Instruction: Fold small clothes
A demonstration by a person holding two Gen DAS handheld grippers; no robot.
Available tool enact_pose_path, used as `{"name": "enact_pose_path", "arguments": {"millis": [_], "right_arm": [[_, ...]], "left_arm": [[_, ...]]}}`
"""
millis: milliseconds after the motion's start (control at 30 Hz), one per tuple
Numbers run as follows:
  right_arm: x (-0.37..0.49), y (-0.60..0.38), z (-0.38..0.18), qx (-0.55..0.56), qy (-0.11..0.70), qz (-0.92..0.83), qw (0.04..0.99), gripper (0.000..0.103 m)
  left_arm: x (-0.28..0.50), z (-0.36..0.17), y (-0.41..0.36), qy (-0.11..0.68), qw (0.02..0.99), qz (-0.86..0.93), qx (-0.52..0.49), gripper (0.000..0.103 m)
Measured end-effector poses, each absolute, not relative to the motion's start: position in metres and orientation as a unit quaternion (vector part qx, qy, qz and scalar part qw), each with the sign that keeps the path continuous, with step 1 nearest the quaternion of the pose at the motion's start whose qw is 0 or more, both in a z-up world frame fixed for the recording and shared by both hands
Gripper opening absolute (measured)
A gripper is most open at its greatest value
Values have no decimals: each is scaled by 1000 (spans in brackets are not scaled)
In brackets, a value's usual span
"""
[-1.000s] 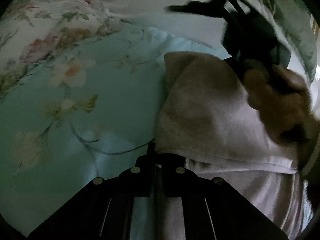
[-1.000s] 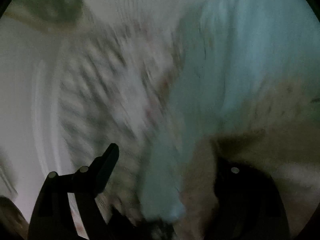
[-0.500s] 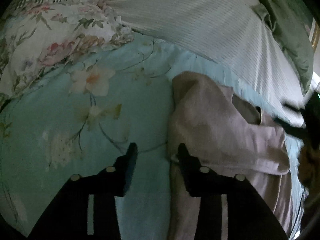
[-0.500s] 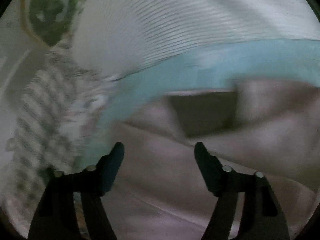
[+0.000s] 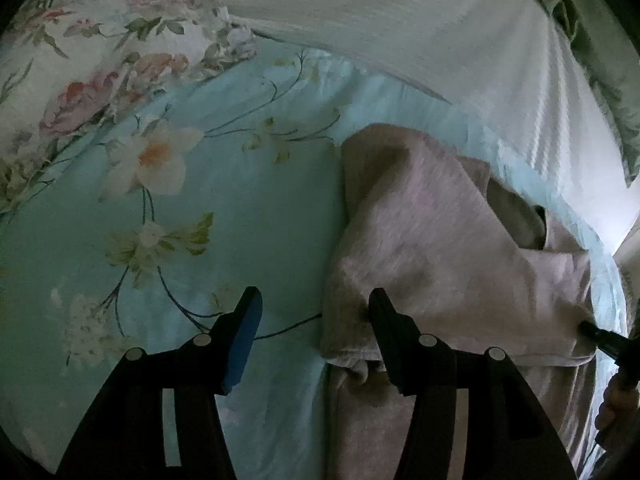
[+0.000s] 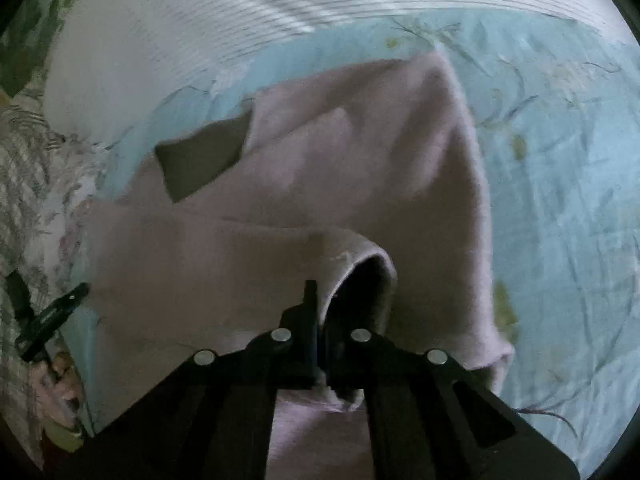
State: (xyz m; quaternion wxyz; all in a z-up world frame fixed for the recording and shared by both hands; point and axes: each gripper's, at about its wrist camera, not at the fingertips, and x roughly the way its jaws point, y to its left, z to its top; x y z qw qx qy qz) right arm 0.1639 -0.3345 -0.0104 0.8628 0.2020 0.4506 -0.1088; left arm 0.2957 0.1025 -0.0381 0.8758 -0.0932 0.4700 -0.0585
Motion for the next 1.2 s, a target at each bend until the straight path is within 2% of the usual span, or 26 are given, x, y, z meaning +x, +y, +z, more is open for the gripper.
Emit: {"name": "enact_pose_path", "arguments": {"millis": [167, 433, 700, 867, 1067, 1200], "right_arm": [[138, -352, 47, 182, 366, -152, 900, 3], [130, -377, -8, 208, 434, -168, 860, 3], [130, -372, -6, 184, 435, -185, 862, 3], [128, -370, -7, 177, 444, -210, 853, 4], [104, -346, 29, 171, 377, -194, 889, 5], [123, -338, -1, 175, 430, -151, 873, 7]], "left_arm": [[294, -36, 94, 471, 877, -64, -75, 58], [275, -46, 75, 478, 872, -98, -38, 60], [256, -66, 68, 484, 869, -101, 36, 61], [272, -68, 72, 486, 872, -55, -5, 61], [262, -60, 82, 479, 877, -34, -33, 61], [239, -55, 85, 483, 872, -55, -55, 60]]}}
